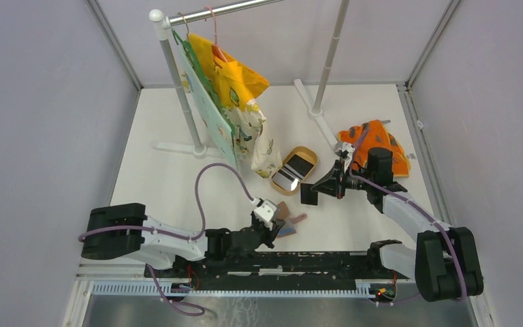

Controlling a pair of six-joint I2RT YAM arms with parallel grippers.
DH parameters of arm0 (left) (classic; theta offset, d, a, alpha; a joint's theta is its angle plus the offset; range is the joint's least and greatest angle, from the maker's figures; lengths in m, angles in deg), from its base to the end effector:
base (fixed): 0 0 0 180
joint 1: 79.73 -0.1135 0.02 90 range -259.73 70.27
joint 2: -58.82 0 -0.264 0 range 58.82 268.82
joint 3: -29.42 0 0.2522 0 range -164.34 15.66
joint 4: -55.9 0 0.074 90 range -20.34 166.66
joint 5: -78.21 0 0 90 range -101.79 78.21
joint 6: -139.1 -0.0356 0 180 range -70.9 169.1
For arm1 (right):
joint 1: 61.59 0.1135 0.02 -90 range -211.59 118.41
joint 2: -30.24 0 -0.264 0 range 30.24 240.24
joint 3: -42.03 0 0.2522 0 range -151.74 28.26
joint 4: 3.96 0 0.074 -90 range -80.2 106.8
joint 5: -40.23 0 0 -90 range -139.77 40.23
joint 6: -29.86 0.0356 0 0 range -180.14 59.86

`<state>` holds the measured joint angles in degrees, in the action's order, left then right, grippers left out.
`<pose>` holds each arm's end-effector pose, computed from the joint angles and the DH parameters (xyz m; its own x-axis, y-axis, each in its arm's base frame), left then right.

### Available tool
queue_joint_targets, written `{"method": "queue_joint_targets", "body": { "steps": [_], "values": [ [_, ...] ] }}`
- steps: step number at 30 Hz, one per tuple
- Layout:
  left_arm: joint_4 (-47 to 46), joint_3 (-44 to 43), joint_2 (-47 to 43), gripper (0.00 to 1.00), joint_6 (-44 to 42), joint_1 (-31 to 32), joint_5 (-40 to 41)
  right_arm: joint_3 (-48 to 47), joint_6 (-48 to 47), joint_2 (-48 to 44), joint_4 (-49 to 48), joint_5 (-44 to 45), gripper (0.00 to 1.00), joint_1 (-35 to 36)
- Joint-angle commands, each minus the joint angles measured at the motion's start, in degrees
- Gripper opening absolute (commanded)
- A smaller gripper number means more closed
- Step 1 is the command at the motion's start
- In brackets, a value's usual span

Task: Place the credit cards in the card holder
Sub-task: Open the card holder at the center of the board.

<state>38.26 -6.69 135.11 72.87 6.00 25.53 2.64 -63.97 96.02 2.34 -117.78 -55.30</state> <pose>0.0397 -0.2423 0.1680 -0.3290 0.1009 -0.9389 0.6761 0.7193 -0.1596 0.2062 0.0559 0.1950 -0.4811 -0.0782 -0.8732 -0.8507 0.2821 0.4435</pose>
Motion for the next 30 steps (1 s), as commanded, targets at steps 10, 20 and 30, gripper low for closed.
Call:
{"method": "queue_joint_targets", "body": {
  "steps": [10, 20, 30],
  "values": [
    [-36.0, 7.5, -0.2, 0.02, -3.6, 0.3, 1.6, -1.3, 7.1, -2.0, -9.0, -7.5, 0.0, 3.1],
    [-51.3, 10.3, 11.4, 0.02, -0.5, 0.5, 10.4, -3.8, -4.8, -1.8, 1.8, -7.5, 0.0, 3.3],
    [-58.6, 9.9, 21.9, 0.02, -2.1, 13.0, 36.7, -3.3, -8.6, 1.6, 3.5, -5.4, 0.0, 8.0]
  ]
}}
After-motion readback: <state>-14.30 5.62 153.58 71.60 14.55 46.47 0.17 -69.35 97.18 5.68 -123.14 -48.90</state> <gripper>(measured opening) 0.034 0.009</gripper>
